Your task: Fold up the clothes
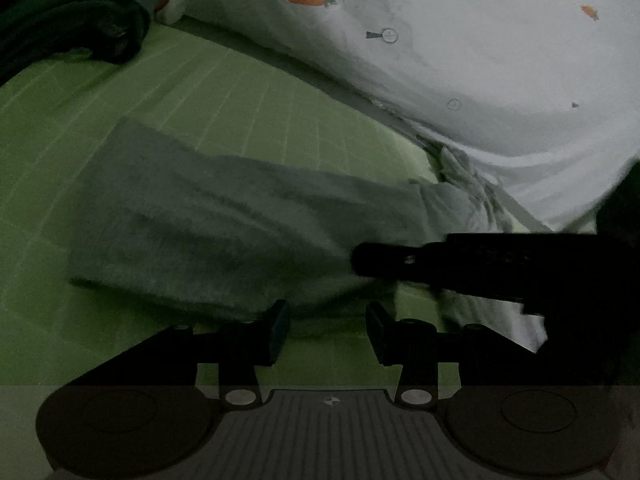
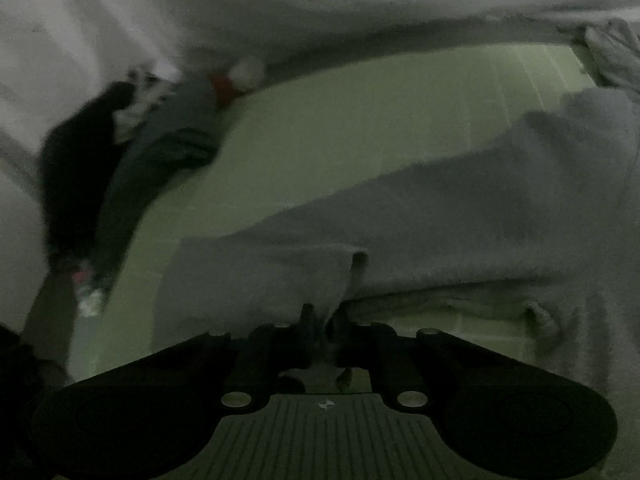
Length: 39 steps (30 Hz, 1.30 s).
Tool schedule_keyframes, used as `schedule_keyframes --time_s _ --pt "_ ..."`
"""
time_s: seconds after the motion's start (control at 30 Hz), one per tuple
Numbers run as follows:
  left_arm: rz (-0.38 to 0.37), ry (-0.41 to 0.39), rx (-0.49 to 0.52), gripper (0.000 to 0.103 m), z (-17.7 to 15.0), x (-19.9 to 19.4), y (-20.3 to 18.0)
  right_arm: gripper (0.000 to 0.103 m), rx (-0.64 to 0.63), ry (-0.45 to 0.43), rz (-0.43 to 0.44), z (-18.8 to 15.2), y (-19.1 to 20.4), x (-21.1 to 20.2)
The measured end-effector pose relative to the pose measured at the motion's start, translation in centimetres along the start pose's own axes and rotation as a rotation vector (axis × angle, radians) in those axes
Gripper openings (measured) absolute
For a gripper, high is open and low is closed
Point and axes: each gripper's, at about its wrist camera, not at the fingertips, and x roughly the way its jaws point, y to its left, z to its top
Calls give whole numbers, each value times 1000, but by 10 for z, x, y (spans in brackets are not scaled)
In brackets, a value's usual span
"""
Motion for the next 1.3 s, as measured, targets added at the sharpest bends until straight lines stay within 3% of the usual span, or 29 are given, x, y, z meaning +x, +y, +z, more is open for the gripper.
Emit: schedule_keyframes --time_s 0.17,0.27,0.43,0.7,0.9,1.13,1.3 --pt "23 -46 18 56 -6 -4 -47 9 -48 -147 -57 10 -33 -79" --pt "54 -48 39 58 -8 17 -74 9 -59 -213 -102 22 -68 -122" --pt "88 -50 59 58 -7 48 -116 9 11 -297 -193 45 -170 -208" --pt "159 -59 124 59 -2 96 -186 9 210 -343 -277 40 -330 -300" --pt "202 -68 151 64 6 131 -213 9 355 -351 -327 28 -426 -333" --pt "271 -57 186 72 5 151 -226 9 426 -309 -399 28 -491 -330" --pt "296 -46 190 75 12 163 -227 9 490 -288 -423 18 -514 -319"
